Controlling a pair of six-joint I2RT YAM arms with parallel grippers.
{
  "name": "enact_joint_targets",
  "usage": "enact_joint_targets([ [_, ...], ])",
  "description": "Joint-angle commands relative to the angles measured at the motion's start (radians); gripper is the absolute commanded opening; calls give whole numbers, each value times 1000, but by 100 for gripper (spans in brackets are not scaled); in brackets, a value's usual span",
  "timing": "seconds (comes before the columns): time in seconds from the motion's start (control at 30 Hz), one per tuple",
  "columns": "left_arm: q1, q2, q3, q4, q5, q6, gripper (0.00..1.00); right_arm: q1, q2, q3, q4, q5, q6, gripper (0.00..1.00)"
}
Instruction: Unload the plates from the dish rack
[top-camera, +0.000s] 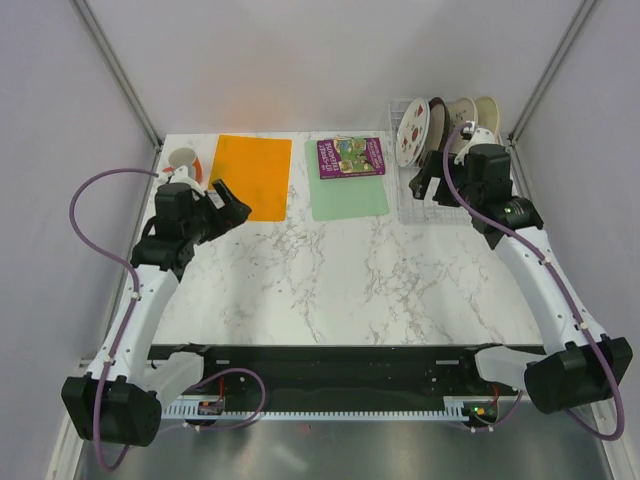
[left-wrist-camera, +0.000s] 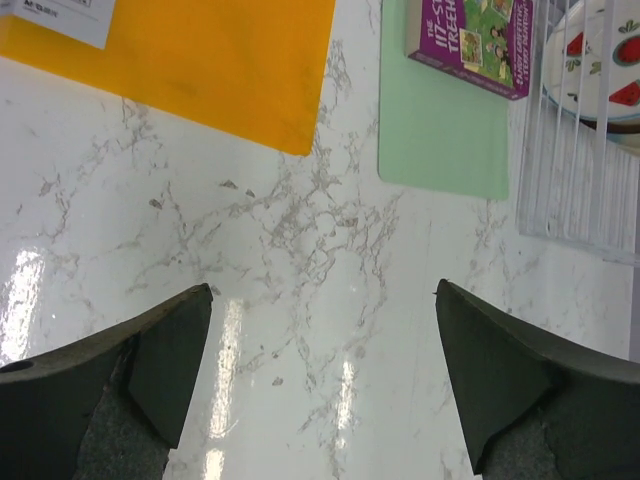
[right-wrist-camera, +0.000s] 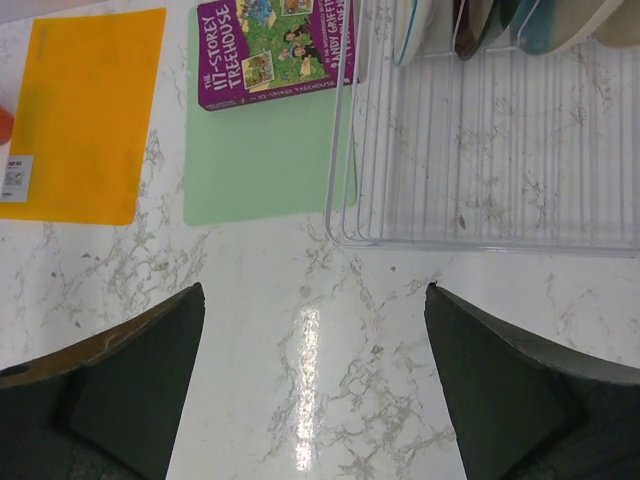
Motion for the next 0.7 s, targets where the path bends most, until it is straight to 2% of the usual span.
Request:
enact_joint_targets([
  [0.0, 9, -23, 100, -43, 76, 60, 100, 3, -52, 80, 7, -40, 9, 98],
  [0.07, 10, -21, 138, -42, 41, 68, 100, 3, -42, 110, 16, -67, -9, 98],
  [0.13, 10, -12, 188, -30, 41, 94, 100, 1, -22, 108, 52, -38, 35, 98],
  [0.23, 10, 5, 220, -16, 76, 114, 100, -3, 44, 98, 133, 31, 17, 98],
  [0.33, 10, 17, 218, -13, 87, 117, 100, -2, 170, 195, 130, 184, 3, 98],
  [0.43, 10, 35, 189, 23, 82, 115, 100, -2, 311, 360, 122, 254, -34, 98],
  [0.6, 12, 65, 174, 59, 85, 120, 100, -2, 547, 544, 102, 341, -110, 98],
  [0.67, 12, 68, 166, 69, 82, 120, 100, -2, 610, 632, 98, 372, -124, 94],
])
